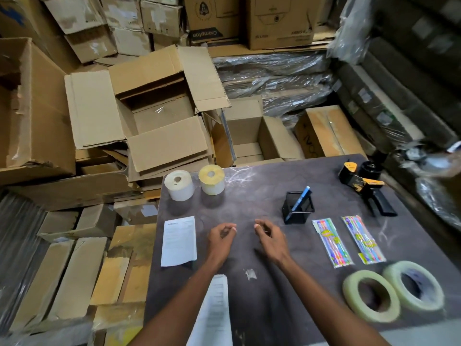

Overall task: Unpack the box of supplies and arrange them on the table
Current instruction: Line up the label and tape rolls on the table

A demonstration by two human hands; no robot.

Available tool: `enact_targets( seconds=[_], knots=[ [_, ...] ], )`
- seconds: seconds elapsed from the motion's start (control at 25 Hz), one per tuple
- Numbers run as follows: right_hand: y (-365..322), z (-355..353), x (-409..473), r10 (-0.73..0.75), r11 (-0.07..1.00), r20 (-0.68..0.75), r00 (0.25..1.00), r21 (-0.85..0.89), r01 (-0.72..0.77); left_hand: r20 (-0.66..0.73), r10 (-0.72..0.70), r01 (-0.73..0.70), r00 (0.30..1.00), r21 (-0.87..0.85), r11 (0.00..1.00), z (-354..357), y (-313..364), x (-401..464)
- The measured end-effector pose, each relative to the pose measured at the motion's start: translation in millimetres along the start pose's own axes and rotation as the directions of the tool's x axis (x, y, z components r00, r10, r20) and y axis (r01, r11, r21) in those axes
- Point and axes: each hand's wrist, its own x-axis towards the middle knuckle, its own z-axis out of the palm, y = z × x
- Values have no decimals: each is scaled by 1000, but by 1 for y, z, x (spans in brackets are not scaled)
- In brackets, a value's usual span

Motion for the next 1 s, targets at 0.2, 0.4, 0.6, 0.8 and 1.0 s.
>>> enact_targets(
  seconds=[0.2,0.4,0.6,0.8,1.0],
  knots=[
    [26,-38,-26,-12,1000,-52,999,22,14,94,57,-58,994,7,998,35,1,-37],
    [40,-85,-47,-1,998,-96,995,65,7,178,69,-81,982,64,995,71,3,-71],
    [43,-138,-63,28,990,-128,991,139,-10,254,133,-164,958,106,981,123,13,-105],
    [66,-204,-78,24,983,-109,994,183,-4,343,142,-199,928,139,970,181,26,-150],
    [95,-273,-87,35,996,-156,987,82,-22,378,138,-221,915,186,957,237,38,-179]
  ],
)
